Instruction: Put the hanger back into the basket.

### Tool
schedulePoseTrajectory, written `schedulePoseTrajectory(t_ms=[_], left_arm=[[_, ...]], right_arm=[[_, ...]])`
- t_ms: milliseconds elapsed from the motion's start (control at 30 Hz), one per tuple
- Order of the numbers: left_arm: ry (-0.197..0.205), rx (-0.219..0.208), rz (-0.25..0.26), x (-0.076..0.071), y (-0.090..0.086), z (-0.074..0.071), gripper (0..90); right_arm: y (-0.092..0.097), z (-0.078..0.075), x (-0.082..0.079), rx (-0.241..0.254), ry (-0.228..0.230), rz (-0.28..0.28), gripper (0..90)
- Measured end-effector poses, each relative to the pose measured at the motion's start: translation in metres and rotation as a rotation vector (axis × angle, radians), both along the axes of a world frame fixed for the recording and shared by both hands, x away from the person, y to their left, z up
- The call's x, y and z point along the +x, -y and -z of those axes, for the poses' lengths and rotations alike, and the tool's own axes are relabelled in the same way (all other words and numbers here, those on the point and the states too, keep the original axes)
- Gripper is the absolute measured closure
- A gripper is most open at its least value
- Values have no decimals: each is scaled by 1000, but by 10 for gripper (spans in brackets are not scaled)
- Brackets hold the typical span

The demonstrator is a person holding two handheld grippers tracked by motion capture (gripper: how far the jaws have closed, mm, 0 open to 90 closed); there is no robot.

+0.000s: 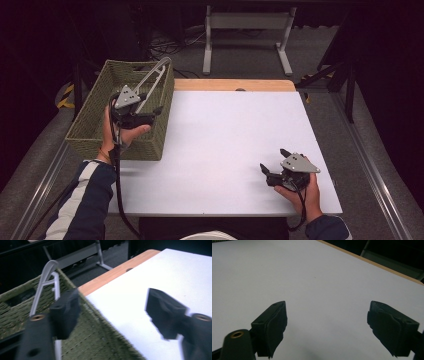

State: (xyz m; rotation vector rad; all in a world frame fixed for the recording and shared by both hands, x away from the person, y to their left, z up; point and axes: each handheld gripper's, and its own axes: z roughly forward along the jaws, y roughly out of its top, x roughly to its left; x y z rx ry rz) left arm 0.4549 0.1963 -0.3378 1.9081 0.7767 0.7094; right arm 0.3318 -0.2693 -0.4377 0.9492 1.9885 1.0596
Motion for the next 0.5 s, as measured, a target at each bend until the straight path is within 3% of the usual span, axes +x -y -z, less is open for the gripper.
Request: schedulePoseTrajectory(t_ms=[33,100,200,300,367,500], left_arm=[[9,3,4,-3,3,0,175],[21,-4,12,-7,7,0,153],[58,-18,63,-18,14,-1,95],[83,-33,112,-27,19,-1,79],[121,-28,123,-37,25,-2,77],[141,-32,158,-47,31,-3,81]], right_arm=[[0,0,0,0,0,-1,165],[-1,0,0,2,-2,-3,165],[-2,0,0,1,-6,-9,165],[-2,0,0,5,-7,-12,165],[-3,0,-1,8,-7,-14,165],[-4,0,-1,18,-9,-16,164]])
